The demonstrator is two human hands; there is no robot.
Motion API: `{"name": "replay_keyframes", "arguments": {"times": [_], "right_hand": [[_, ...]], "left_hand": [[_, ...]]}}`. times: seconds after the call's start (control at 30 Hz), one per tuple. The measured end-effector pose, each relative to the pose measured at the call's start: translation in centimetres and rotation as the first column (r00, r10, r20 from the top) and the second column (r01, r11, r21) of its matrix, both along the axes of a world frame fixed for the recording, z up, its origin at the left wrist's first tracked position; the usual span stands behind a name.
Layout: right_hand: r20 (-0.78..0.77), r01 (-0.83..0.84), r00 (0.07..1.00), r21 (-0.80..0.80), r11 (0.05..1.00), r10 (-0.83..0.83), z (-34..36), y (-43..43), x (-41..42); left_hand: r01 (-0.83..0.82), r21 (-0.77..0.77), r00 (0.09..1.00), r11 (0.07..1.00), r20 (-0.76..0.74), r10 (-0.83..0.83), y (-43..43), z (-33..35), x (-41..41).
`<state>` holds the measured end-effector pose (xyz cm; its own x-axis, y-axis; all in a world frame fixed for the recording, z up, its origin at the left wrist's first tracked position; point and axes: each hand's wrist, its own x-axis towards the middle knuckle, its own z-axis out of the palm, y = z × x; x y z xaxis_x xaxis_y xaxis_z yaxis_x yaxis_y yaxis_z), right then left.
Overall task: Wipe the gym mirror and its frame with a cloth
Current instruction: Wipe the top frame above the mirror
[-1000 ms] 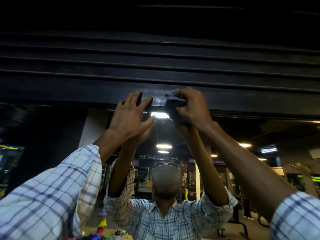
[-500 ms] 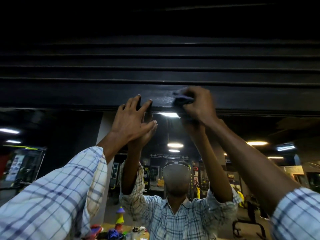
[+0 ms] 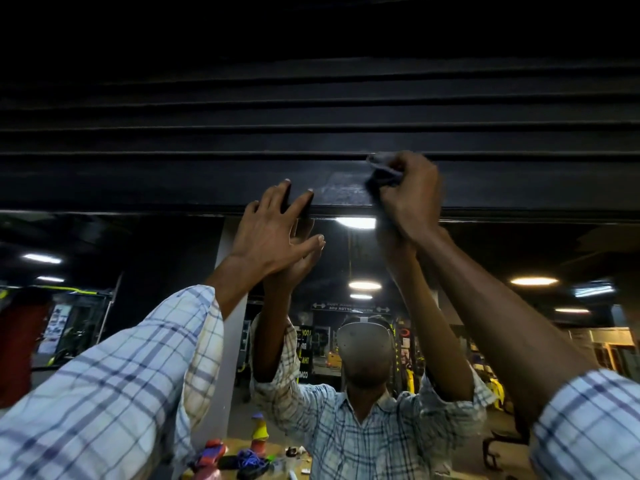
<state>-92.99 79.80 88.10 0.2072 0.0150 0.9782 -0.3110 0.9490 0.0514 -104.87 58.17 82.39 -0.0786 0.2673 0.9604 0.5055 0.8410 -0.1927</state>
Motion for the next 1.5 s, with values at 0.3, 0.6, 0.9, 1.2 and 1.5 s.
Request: {"name": "replay_keyframes", "arguments": {"times": [0.3, 0.6, 0.9, 1.2, 1.5], "right_hand": [[0.045, 0.049, 0.998, 0.073, 0.996, -0.052, 0.7, -4.3, -3.8], [0.023, 0.073, 0.997, 0.046, 0.996, -0.074, 0.5, -11.4, -7.9], [0.012, 0.081, 0.996, 0.100, 0.992, -0.083, 0.1, -17.7, -10.6], [-0.022, 0.060, 0.998, 0.027, 0.998, -0.059, 0.2, -22.5, -13.8], [0.000, 0.092, 0.996, 0.079, 0.993, -0.093, 0.2, -27.9, -17.0]], "left_hand": [[0.024, 0.014, 0.998, 1.000, -0.053, -0.023, -4.9, 0.2, -3.8], [0.077, 0.041, 0.996, 0.996, -0.041, -0.075, -10.5, -0.4, -6.7], [0.061, 0.033, 0.998, 0.998, -0.035, -0.060, -16.4, 0.5, -9.9], [0.080, -0.010, 0.993, 0.997, -0.091, -0.080, -21.8, 0.5, -13.3], [0.086, -0.009, 0.993, 0.996, -0.083, -0.086, -28.6, 0.8, -16.9]]}}
